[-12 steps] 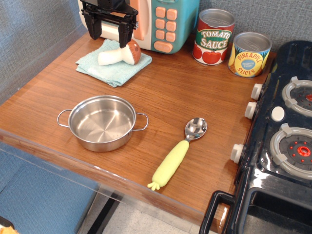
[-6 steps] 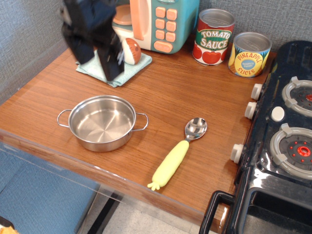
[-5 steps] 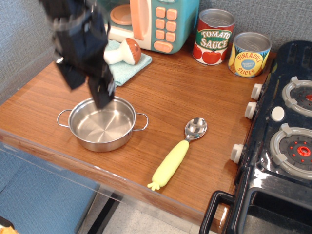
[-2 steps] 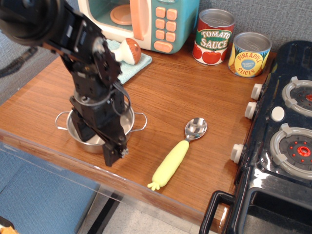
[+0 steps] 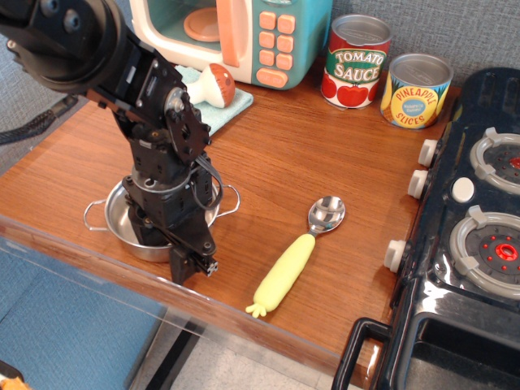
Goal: Pick up the pan and place in front of the red can.
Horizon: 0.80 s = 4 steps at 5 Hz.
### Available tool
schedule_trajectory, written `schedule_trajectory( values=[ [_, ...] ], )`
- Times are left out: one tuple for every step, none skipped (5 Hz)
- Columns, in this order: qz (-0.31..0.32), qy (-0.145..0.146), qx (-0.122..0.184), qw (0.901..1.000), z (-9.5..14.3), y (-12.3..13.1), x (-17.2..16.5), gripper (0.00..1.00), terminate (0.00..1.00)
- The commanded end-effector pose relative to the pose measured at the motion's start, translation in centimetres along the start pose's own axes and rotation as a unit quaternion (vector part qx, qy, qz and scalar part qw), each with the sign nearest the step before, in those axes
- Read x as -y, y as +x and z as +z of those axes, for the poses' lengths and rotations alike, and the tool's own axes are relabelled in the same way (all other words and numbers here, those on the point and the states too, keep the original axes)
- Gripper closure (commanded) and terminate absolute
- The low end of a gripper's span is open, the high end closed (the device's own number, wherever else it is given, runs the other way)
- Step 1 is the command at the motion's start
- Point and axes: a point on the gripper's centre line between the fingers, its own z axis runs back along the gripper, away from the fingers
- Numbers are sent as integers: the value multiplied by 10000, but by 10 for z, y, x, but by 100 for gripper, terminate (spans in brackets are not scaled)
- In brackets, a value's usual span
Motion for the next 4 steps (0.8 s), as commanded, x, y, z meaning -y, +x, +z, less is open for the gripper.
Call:
schedule_trajectory(
  values=[
    [-39, 33, 233, 9997, 18, 7, -13, 100, 0],
    [76, -251, 681, 9973, 50, 32, -19, 100, 0],
    [219, -298, 951, 9948, 69, 72, -15, 100, 0],
    [345, -256, 878, 9952, 61, 118, -2, 100, 0]
  ],
)
